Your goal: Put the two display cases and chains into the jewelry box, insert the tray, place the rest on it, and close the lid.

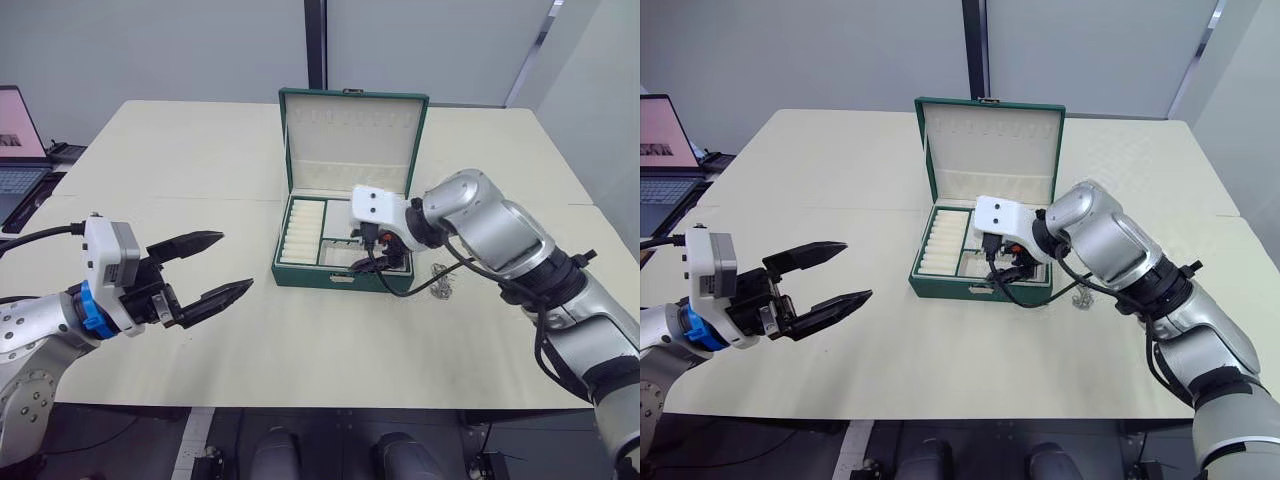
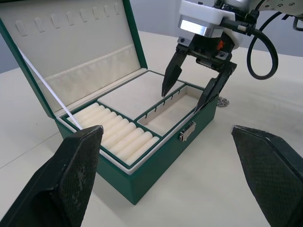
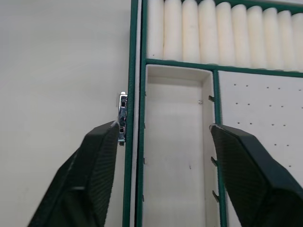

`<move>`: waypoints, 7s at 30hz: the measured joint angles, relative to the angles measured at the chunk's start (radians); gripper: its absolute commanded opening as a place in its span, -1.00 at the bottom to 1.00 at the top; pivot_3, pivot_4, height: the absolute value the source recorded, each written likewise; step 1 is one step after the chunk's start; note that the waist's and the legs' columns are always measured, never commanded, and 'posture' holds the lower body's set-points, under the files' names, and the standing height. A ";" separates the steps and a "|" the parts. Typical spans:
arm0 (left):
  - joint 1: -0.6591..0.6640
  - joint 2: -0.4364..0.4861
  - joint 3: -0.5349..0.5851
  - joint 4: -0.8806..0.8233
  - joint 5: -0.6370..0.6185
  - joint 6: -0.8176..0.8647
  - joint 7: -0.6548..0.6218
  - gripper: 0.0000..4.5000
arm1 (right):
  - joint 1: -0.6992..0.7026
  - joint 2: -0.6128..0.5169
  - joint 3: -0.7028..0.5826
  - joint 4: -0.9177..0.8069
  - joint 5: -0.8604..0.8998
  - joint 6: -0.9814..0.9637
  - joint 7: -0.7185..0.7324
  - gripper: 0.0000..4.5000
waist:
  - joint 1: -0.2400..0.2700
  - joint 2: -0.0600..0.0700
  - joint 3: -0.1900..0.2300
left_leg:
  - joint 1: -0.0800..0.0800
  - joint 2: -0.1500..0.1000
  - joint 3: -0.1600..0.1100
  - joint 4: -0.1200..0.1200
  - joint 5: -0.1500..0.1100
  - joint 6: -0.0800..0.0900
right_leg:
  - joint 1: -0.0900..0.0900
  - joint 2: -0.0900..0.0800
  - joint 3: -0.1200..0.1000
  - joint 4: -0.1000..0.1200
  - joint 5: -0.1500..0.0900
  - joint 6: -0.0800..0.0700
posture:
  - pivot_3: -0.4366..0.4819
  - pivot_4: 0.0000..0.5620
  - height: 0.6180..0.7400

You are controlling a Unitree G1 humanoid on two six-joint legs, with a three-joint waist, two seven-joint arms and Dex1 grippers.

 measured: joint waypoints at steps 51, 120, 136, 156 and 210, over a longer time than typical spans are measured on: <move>-0.065 0.006 0.012 0.044 0.017 0.001 0.042 1.00 | 0.162 0.272 -0.295 0.336 0.042 -0.215 -0.340 -0.99 | -0.005 -0.005 0.000 | -0.001 0.000 0.002 -0.001 0.002 -0.003 | 0.001 0.000 0.001 0.000 0.000 0.000 | -0.05 -0.47 1.00; -0.167 -0.029 -0.244 0.083 0.066 -0.087 -0.191 1.00 | 0.980 0.148 -0.599 -0.397 0.228 0.006 -0.889 0.98 | 0.021 -0.010 -0.002 | -0.001 -0.001 0.001 -0.001 0.000 0.000 | 0.002 0.001 0.001 0.000 0.000 0.000 | -0.05 -0.47 1.00; -0.167 -0.029 -0.244 0.082 0.065 -0.086 -0.172 1.00 | 0.969 0.158 -0.611 -0.384 0.232 0.022 -0.885 0.82 | 0.021 -0.011 -0.003 | -0.001 -0.001 0.000 -0.001 0.000 0.000 | 0.002 0.001 0.001 0.000 0.000 0.000 | -0.05 -0.47 1.00; -0.169 -0.037 -0.237 0.067 0.047 -0.082 -0.129 1.00 | 0.940 0.165 -0.618 -0.385 0.232 0.057 -0.878 -0.86 | 0.020 -0.012 -0.004 | -0.001 0.000 0.000 -0.001 0.000 0.000 | 0.003 0.001 0.001 0.000 0.000 0.000 | -0.05 -0.47 1.00; -0.171 0.017 -0.118 0.101 -0.027 0.019 -0.106 1.00 | 0.473 -0.094 -0.551 -0.496 0.491 0.274 -0.556 -0.86 | 0.019 -0.012 -0.003 | -0.001 0.000 0.001 -0.001 0.000 0.000 | 0.001 0.001 0.002 0.000 0.000 0.000 | -0.05 -0.47 1.00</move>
